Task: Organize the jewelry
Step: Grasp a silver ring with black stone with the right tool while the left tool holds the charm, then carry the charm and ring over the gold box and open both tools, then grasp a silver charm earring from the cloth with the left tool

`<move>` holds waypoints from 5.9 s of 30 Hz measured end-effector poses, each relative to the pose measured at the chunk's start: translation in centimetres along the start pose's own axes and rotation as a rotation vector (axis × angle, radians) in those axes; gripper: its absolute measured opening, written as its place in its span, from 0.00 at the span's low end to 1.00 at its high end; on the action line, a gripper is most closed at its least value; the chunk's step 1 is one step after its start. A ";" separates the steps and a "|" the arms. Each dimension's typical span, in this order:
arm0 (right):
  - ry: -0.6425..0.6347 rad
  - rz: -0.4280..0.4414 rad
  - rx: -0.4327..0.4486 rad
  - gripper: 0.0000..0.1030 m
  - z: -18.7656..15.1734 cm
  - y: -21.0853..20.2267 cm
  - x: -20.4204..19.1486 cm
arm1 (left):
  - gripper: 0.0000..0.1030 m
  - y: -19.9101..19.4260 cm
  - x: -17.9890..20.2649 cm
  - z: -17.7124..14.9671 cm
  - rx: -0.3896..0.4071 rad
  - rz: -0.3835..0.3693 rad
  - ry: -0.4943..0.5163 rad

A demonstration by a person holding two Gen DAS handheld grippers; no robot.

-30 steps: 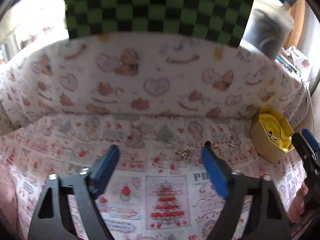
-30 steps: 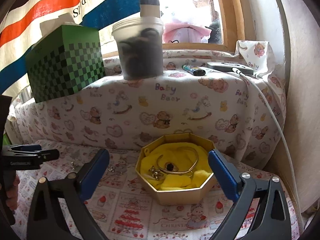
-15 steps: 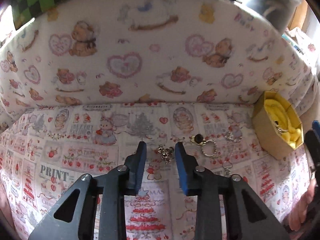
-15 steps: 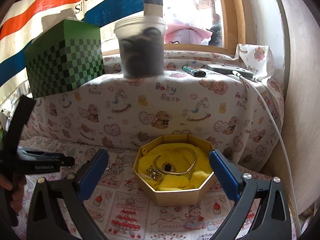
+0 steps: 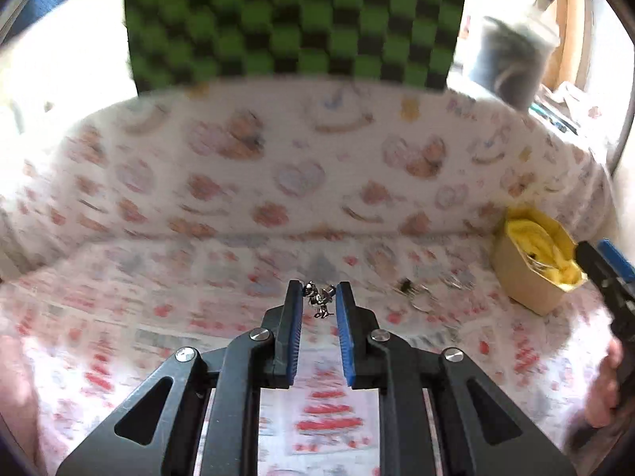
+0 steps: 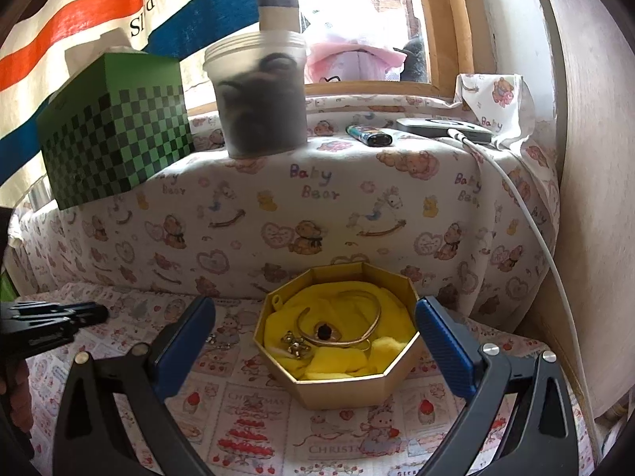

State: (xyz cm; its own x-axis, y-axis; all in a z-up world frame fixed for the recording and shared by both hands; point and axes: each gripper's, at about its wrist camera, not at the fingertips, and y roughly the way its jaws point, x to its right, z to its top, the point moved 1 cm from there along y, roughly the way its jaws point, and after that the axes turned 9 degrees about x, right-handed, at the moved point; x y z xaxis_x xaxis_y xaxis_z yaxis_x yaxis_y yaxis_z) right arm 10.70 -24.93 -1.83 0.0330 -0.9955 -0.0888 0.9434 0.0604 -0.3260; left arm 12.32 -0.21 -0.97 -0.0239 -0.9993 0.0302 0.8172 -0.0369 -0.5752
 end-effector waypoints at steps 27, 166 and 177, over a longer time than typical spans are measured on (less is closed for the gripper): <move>-0.143 0.178 -0.281 0.84 1.5 3.9 -11.3 | 0.15 -1.8 -6.9 1.0 0.103 0.096 -0.090; -0.123 -0.122 0.151 1.00 0.8 -1.2 2.2 | 0.72 5.0 1.6 3.8 -0.053 -0.043 -0.063; -0.143 -0.119 0.160 1.00 0.7 -1.6 1.7 | 0.32 9.1 4.5 3.3 -0.146 -0.067 0.000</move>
State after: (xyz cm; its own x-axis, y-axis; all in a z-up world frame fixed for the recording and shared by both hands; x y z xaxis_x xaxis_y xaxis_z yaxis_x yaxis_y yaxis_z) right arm 9.49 -26.80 -0.82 -0.0463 -0.9958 0.0795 0.9832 -0.0594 -0.1723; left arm 21.54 -4.96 -3.39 -0.0752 -0.9946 0.0721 0.7216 -0.1042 -0.6845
